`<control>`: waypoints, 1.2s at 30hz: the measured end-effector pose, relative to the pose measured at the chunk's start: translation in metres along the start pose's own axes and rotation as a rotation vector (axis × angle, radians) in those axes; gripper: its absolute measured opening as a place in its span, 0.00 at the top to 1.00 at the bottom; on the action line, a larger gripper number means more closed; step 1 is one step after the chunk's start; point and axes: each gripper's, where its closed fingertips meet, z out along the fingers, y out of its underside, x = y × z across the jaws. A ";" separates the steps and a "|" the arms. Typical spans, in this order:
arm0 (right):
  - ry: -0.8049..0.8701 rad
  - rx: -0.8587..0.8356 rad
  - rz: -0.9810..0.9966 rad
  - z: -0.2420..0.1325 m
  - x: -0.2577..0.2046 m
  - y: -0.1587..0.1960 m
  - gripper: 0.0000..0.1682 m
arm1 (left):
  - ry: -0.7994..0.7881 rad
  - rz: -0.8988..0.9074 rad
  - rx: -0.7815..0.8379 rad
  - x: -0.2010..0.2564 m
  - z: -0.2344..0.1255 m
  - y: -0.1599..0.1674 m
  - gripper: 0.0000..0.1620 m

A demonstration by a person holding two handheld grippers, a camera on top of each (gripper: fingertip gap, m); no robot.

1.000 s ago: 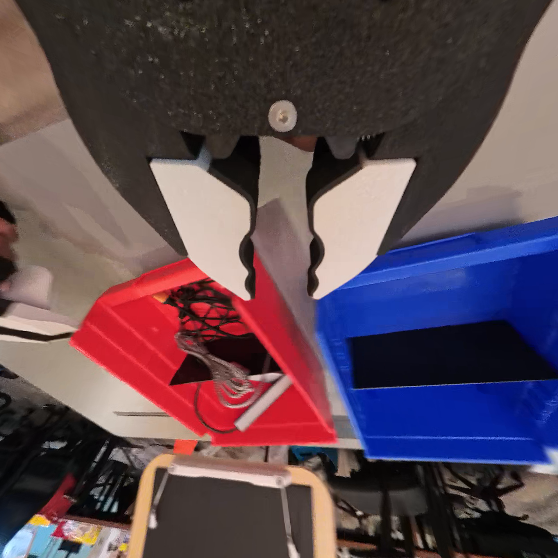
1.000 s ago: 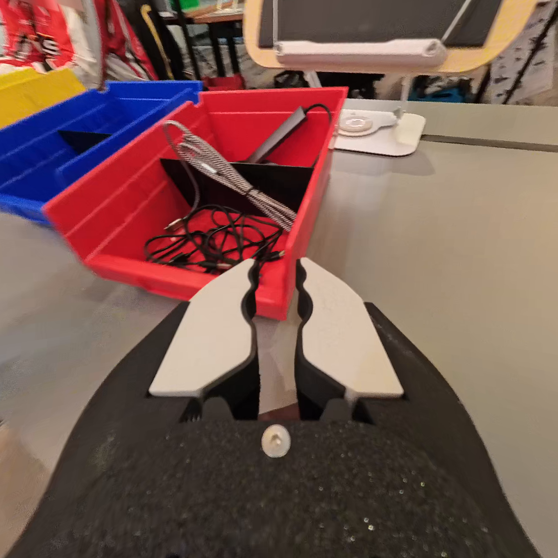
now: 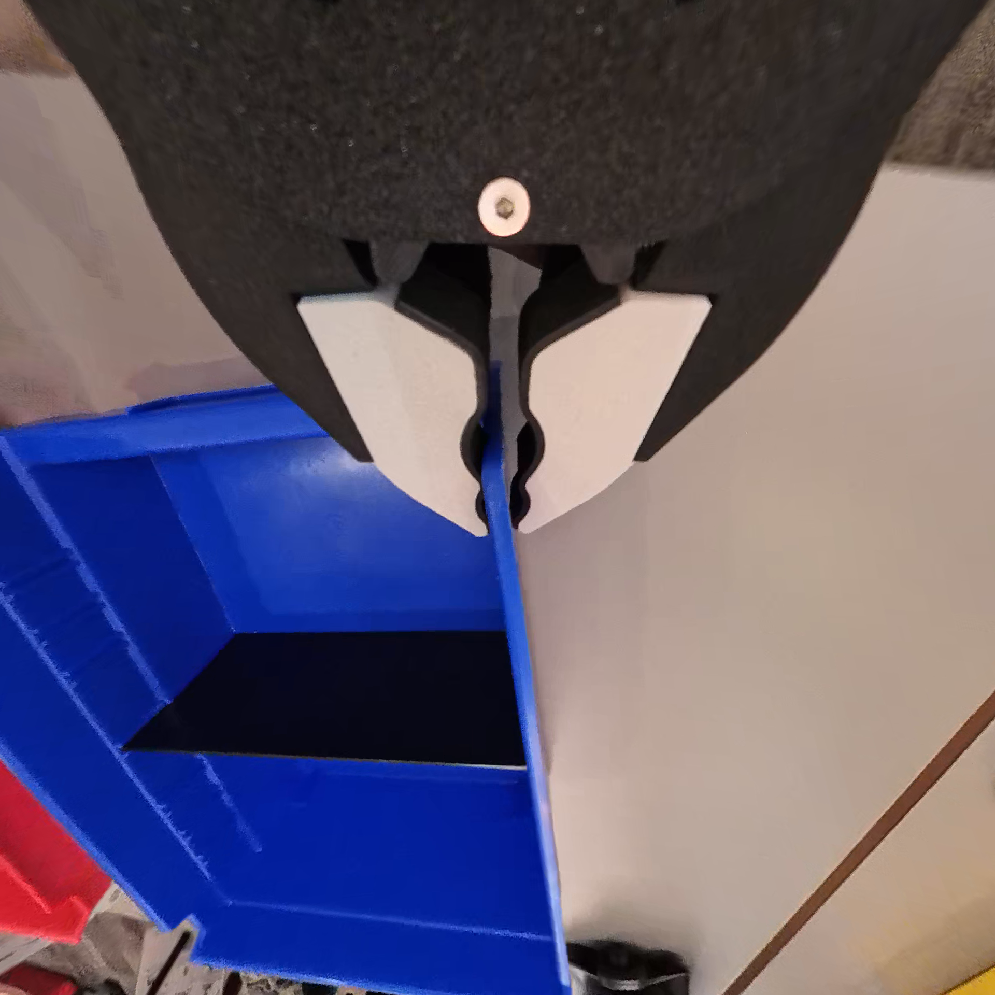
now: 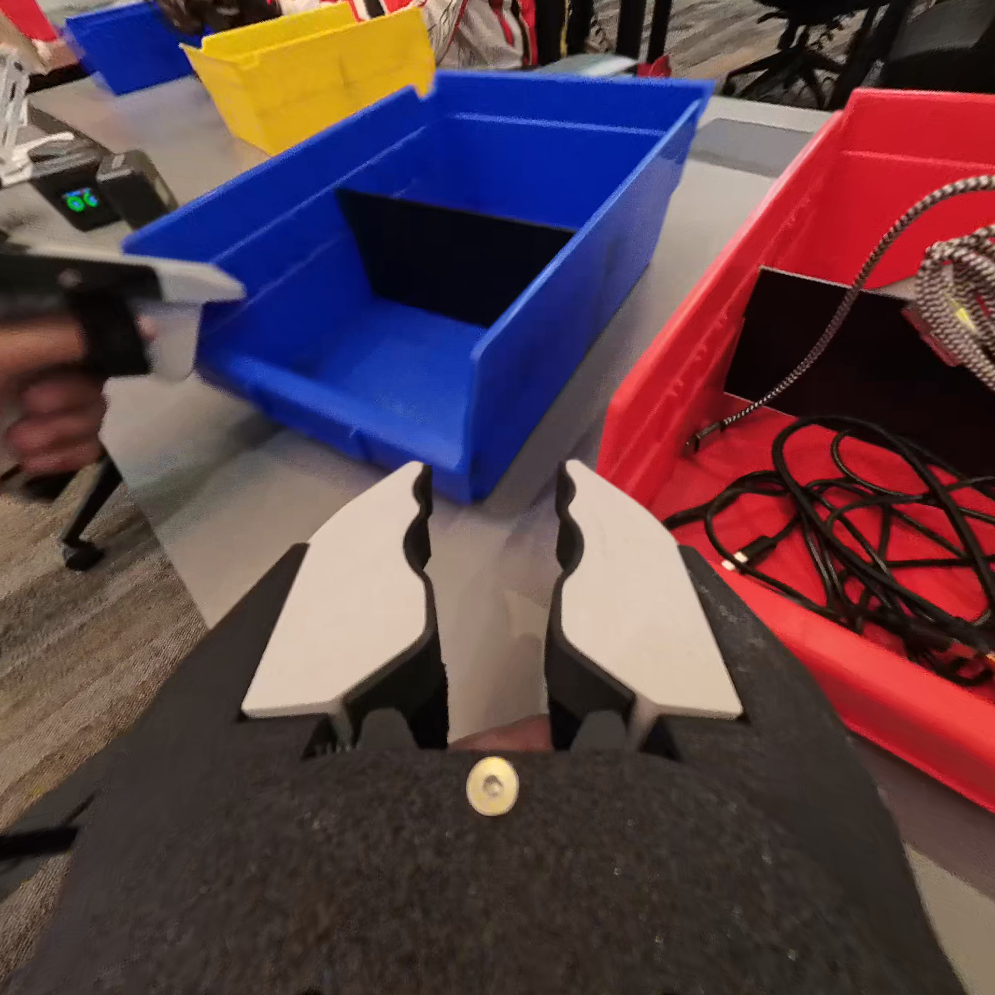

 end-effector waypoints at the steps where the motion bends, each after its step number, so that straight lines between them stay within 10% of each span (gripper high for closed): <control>1: 0.014 0.005 -0.003 0.005 -0.002 -0.002 0.74 | -0.008 -0.021 0.007 -0.001 -0.011 0.006 0.97; 11: 0.111 0.138 -0.069 -0.001 -0.026 -0.031 0.97 | -0.131 -0.082 0.068 0.020 -0.084 0.043 0.97; 19: 0.248 0.359 -0.161 -0.081 0.016 -0.102 0.98 | -0.103 0.012 0.305 0.094 -0.115 -0.032 0.98; 26: 0.512 0.480 -0.146 -0.198 0.128 -0.140 0.98 | 0.171 0.130 0.398 0.249 -0.089 -0.100 0.97; 36: 0.891 0.233 0.079 -0.349 0.334 -0.013 0.98 | 0.523 0.294 0.115 0.521 -0.004 -0.012 0.96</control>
